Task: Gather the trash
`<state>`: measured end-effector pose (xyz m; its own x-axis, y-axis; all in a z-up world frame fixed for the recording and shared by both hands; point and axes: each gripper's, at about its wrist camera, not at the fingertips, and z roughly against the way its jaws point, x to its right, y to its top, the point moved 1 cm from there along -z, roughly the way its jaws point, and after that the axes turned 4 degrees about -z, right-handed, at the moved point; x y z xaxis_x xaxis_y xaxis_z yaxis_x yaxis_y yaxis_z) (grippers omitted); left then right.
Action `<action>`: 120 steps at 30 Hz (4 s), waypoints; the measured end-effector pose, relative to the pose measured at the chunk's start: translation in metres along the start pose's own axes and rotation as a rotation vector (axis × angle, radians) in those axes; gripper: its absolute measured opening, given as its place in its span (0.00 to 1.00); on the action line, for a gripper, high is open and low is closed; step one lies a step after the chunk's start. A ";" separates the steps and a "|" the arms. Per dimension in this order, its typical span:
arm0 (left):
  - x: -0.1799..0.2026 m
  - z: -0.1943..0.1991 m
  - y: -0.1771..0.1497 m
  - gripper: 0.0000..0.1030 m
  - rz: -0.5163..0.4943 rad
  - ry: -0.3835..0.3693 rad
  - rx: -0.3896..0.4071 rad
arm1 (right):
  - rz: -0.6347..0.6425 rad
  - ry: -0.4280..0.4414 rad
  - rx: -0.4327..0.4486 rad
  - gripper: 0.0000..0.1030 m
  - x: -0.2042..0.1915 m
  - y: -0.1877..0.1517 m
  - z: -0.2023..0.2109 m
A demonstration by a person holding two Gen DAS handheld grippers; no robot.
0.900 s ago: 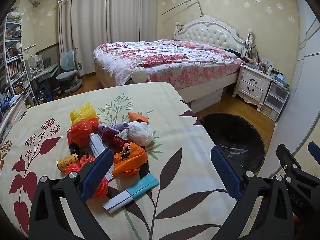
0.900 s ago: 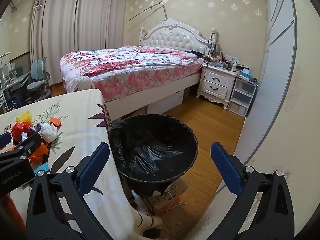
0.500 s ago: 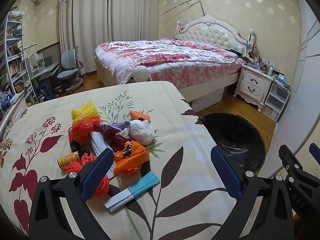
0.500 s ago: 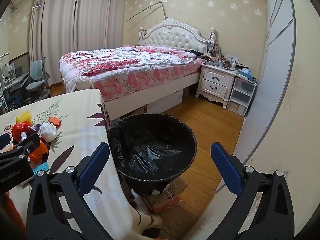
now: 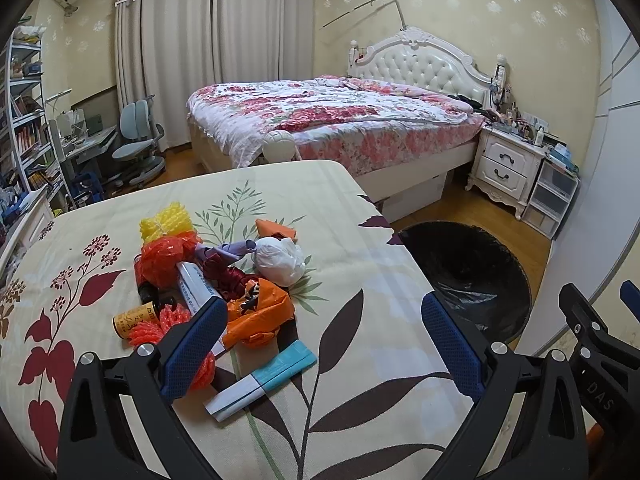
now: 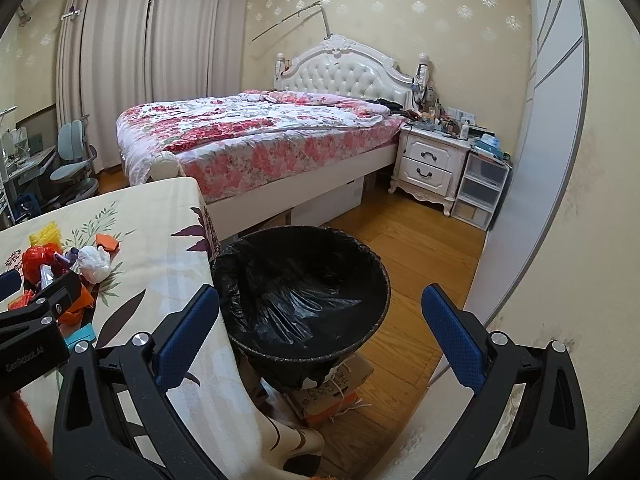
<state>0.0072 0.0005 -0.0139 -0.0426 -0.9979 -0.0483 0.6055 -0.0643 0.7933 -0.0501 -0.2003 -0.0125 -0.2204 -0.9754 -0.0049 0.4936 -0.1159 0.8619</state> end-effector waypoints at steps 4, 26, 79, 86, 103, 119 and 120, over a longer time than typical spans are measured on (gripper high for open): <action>0.000 0.000 0.000 0.94 -0.003 0.001 0.001 | 0.001 -0.002 -0.001 0.96 0.001 0.000 -0.002; 0.001 0.000 0.000 0.94 -0.004 0.003 -0.001 | -0.005 -0.004 -0.001 0.96 0.007 0.002 0.000; -0.021 0.010 -0.003 0.87 -0.019 0.018 -0.010 | 0.009 0.058 -0.067 0.87 -0.009 -0.001 -0.003; -0.065 0.009 -0.020 0.87 0.028 0.088 -0.045 | 0.037 0.140 -0.118 0.76 -0.038 -0.010 -0.003; -0.109 -0.024 -0.044 0.87 0.056 0.115 -0.162 | 0.094 0.242 -0.181 0.76 -0.098 -0.020 -0.013; -0.124 -0.001 -0.042 0.62 0.052 0.089 -0.110 | 0.149 0.312 -0.194 0.76 -0.131 -0.022 -0.007; -0.129 0.002 -0.043 0.62 0.056 0.099 -0.107 | 0.155 0.324 -0.196 0.76 -0.137 -0.022 -0.006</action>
<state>-0.0148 0.1323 -0.0403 0.0692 -0.9952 -0.0696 0.6860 -0.0032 0.7276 -0.0251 -0.0657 -0.0337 0.1298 -0.9891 -0.0690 0.6580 0.0339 0.7522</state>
